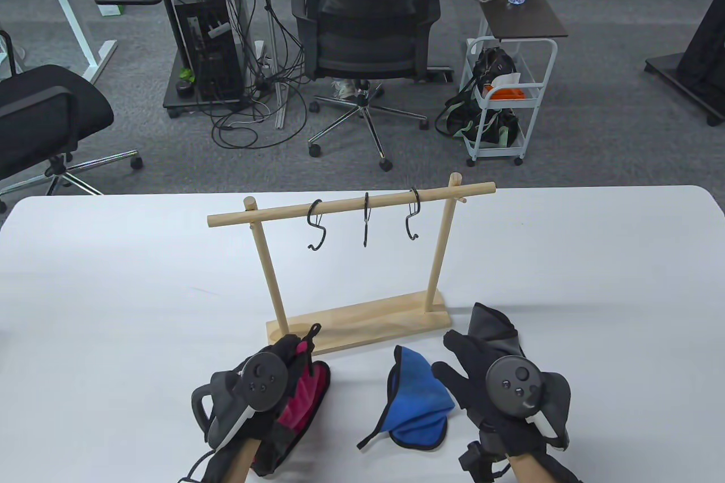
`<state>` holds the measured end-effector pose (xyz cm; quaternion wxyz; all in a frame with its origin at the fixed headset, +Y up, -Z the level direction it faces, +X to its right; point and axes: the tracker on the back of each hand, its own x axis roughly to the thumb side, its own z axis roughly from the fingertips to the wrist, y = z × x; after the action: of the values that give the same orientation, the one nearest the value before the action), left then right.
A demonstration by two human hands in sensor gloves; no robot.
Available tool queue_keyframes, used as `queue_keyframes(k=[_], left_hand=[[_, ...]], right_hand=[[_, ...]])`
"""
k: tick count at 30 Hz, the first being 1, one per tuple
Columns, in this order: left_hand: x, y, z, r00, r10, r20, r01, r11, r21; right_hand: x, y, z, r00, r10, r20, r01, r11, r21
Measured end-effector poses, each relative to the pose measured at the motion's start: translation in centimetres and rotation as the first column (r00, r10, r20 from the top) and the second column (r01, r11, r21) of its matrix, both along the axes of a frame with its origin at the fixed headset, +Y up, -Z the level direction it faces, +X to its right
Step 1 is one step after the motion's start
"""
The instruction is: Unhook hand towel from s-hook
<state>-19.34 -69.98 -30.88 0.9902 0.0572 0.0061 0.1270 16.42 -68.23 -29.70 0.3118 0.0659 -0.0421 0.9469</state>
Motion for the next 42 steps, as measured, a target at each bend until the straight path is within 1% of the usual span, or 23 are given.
queue_keyframes(k=[5,9,13,17,22,26,33,42], left_hand=[[0.2,-1.7,-0.4,0.998,-0.063,0.016,0.064,0.995,-0.078],[0.4,-2.8,-0.7,0.991,-0.130,0.038,0.134,0.983,-0.122],[1.1,-3.6,-1.0,0.976,-0.210,0.065,0.218,0.963,-0.157],[1.6,-4.3,-1.4,0.961,-0.265,0.082,0.277,0.934,-0.224],[2.2,-5.0,-1.6,0.944,-0.314,0.098,0.329,0.918,-0.224],[2.5,-5.4,-1.7,0.940,-0.325,0.106,0.341,0.911,-0.230],[2.3,-5.3,-1.8,0.942,-0.317,0.109,0.335,0.910,-0.246],[1.8,-3.6,-1.4,0.958,-0.273,0.086,0.285,0.934,-0.215]], right_hand=[[-0.1,0.0,0.0,1.000,0.006,-0.003,-0.006,1.000,-0.005],[-0.1,0.0,0.0,1.000,0.006,-0.002,-0.006,1.000,-0.007],[-0.1,0.0,0.0,1.000,0.009,-0.004,-0.010,1.000,-0.009],[-0.1,0.0,0.0,1.000,0.010,-0.003,-0.010,1.000,-0.009],[0.0,0.0,-0.1,1.000,0.009,-0.002,-0.009,1.000,-0.013],[0.0,0.0,-0.1,1.000,0.005,-0.001,-0.005,1.000,-0.012],[0.0,0.0,0.0,1.000,0.009,-0.001,-0.009,1.000,-0.013],[-0.2,0.0,0.0,1.000,0.015,-0.014,-0.015,1.000,-0.015]])
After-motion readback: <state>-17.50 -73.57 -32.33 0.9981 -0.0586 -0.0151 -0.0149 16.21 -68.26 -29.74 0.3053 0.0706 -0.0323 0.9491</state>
